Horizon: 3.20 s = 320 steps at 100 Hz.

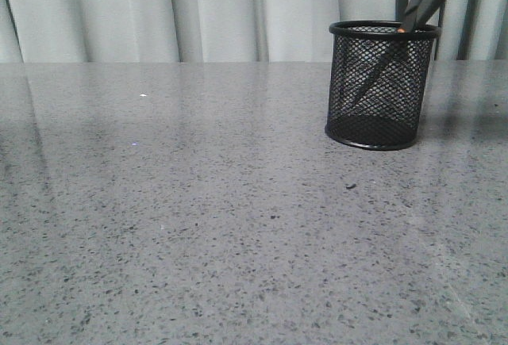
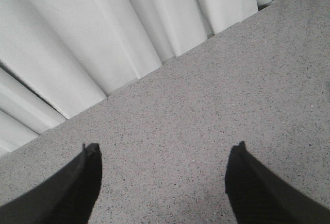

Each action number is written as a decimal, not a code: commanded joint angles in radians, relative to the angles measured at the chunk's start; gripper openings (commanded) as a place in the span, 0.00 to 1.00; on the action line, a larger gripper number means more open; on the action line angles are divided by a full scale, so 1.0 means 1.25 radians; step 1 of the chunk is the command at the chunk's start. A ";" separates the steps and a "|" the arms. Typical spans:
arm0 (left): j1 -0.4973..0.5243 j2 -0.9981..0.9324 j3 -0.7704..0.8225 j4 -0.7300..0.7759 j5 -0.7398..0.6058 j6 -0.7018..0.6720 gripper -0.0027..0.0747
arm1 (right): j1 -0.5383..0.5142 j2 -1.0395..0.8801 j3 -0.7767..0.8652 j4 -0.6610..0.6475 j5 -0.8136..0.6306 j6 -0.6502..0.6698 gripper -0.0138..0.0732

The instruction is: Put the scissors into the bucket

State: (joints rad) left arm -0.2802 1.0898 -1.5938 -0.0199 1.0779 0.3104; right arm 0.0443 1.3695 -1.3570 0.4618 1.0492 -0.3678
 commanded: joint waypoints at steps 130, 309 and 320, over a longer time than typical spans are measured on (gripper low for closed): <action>0.002 -0.072 0.204 0.008 -0.236 -0.060 0.01 | 0.002 -0.347 0.212 0.033 -0.466 -0.035 0.08; 0.002 -0.723 1.084 -0.087 -0.953 -0.100 0.01 | 0.002 -0.859 0.855 0.034 -0.809 -0.055 0.08; 0.004 -0.723 1.097 -0.087 -0.950 -0.100 0.01 | 0.002 -0.859 0.855 0.034 -0.809 -0.055 0.08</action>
State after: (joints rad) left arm -0.2802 0.1768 -0.2074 -0.1176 -0.0371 0.1950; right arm 0.0443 0.2881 -0.2618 0.5021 0.1158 -0.4237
